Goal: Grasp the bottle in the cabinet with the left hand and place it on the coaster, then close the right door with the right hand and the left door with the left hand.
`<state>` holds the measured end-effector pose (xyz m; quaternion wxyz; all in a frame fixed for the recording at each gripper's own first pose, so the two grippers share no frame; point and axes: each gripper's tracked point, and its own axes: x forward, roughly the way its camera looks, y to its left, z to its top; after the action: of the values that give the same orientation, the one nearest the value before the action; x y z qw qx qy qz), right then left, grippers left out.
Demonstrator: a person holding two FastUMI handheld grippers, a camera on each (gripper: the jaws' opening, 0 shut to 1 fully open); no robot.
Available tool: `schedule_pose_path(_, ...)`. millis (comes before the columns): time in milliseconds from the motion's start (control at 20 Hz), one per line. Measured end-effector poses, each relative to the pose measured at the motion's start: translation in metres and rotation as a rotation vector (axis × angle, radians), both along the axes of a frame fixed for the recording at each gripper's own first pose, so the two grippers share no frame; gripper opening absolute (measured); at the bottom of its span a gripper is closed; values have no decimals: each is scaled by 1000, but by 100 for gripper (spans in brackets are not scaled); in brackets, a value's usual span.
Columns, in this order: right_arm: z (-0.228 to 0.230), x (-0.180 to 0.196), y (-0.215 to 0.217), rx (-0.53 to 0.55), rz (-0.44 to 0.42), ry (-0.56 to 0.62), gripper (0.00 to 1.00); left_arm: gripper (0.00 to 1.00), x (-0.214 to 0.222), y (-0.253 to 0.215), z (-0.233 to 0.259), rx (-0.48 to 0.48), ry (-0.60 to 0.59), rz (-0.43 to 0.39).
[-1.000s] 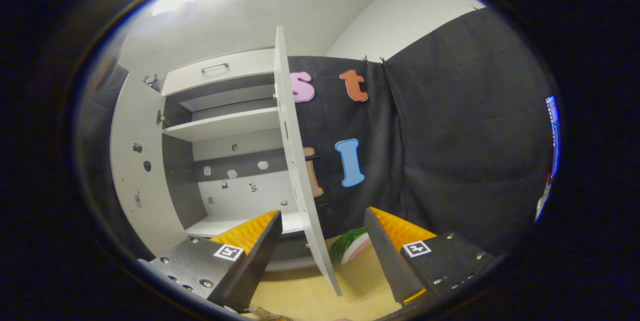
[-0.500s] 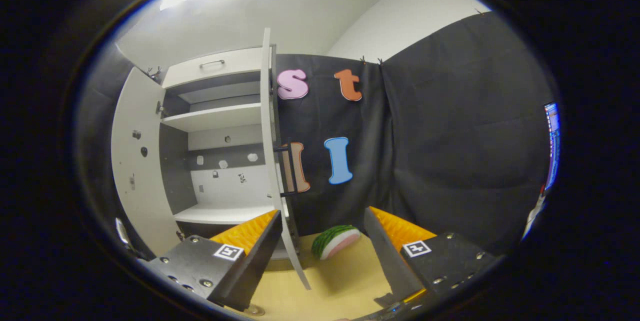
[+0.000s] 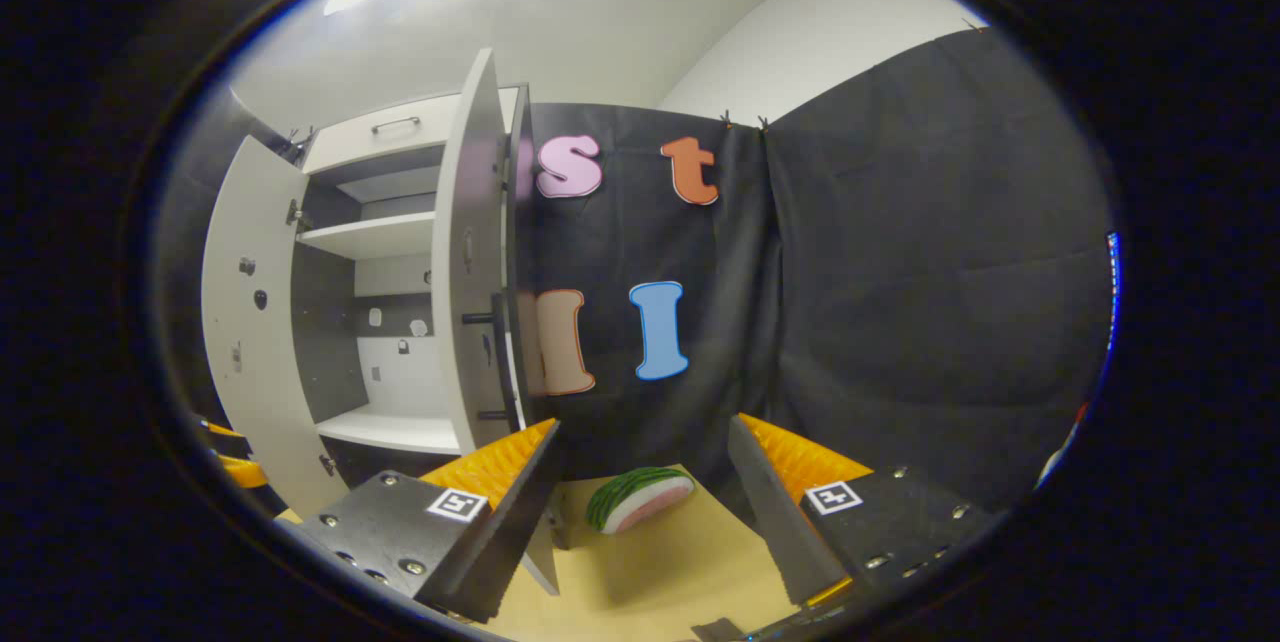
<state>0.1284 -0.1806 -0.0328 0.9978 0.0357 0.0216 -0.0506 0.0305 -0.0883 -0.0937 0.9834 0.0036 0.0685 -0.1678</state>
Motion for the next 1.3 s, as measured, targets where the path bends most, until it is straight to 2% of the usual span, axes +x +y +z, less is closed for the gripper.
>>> schedule_pose_path(150,-1,41,-17,5,3,51,100,98,-15,22,19,-7,-6,60)
schedule_pose_path(250,-11,67,-10,16,54,119,100,98,-27,33,26,-20,-4,92)
schedule_pose_path(450,-11,116,-15,-54,35,133,100,98,-39,73,31,-44,4,210)
schedule_pose_path(500,-9,124,-8,-75,55,126,96,98,-44,77,29,-67,13,220)
schedule_pose_path(550,-9,130,4,-86,86,114,100,98,-48,82,27,-82,24,227)
schedule_pose_path(650,-9,134,30,-77,144,105,100,98,-50,98,16,-74,64,244)
schedule_pose_path(700,-8,133,45,-63,172,105,96,98,-51,105,13,-64,74,257)
schedule_pose_path(750,-10,130,63,-54,213,110,100,98,-50,113,15,-61,68,269)
schedule_pose_path(850,-4,134,85,-74,226,72,100,98,-49,118,21,-71,45,275)
schedule_pose_path(900,-2,133,91,-72,230,66,86,96,-49,121,22,-78,43,281)
schedule_pose_path(950,-6,127,98,-44,238,74,92,95,-50,121,25,-88,39,282)
schedule_pose_path(1000,-9,124,106,-21,255,90,86,95,-50,121,28,-98,34,280)
schedule_pose_path(1050,-10,121,115,-13,275,97,86,95,-48,121,32,-105,29,276)
schedule_pose_path(1150,-6,121,132,-48,307,84,89,96,-43,121,36,-110,19,269)
schedule_pose_path(1250,-6,122,136,-82,288,74,89,93,-37,124,37,-99,13,270)
schedule_pose_path(1300,-8,122,140,-72,290,86,89,95,-36,126,38,-91,7,272)
